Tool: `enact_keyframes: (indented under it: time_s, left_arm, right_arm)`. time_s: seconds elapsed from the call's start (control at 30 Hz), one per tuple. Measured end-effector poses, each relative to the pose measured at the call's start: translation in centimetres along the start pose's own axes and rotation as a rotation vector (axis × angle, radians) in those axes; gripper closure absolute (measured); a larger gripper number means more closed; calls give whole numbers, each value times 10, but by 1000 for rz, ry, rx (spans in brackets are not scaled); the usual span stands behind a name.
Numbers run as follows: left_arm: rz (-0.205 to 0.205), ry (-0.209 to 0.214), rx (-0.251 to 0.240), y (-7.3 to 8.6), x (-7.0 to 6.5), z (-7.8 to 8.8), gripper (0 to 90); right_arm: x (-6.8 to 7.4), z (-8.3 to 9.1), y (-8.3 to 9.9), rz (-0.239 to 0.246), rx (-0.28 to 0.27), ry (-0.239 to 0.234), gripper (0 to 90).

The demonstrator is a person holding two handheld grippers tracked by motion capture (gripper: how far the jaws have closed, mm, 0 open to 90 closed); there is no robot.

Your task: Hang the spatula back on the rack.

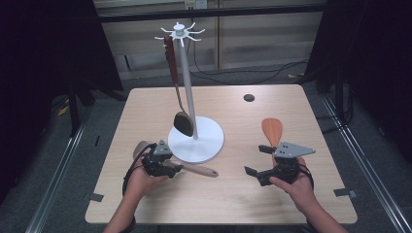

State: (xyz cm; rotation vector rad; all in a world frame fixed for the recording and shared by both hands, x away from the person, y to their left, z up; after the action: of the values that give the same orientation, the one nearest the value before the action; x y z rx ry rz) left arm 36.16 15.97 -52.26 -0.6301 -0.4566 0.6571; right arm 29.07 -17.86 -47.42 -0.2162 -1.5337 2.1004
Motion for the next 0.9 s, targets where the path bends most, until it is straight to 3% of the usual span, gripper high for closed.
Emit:
enact_keyframes:
  time_s: [0.3, 0.4, 0.43, 0.63, 0.73, 0.83, 0.9]
  left_arm:
    - [-34, 23, 33, 2, 0, -6, 309]
    - [-58, 20, 39, 2, -2, -8, 300]
    - [-85, 25, 59, 2, -3, -9, 296]
    - [-71, 49, 67, 1, -2, -11, 284]
    - [-75, 36, 93, -1, -3, -9, 330]
    - [-111, 21, 124, -2, -5, -6, 345]
    - [-114, 18, 124, -3, -5, -6, 359]
  right_arm:
    - [1, 7, -1, 2, -9, 11, 57]
    - [1, 7, -1, -7, -11, 10, 57]
    - [3, 7, -2, 1, -7, 13, 57]
    - [2, 11, -1, -5, -11, 22, 57]
    - [0, 13, 1, -10, -11, 26, 58]
    - [0, 13, 0, -8, -10, 32, 58]
    - [1, 13, 1, -11, -6, 30, 58]
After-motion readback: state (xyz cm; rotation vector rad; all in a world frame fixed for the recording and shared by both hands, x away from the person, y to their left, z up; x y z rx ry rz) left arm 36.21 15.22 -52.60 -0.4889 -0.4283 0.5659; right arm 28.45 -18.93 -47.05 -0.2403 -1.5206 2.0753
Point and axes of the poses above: each handheld gripper's, and its own axes: z roughly backward along the jaws, y roughly out of its underside, x roughly to its left, the point moved 5 cm from there along -z, roughly forward along the jaws, and after that the axes turned 13 degrees about -y, right-handed, at the moved point
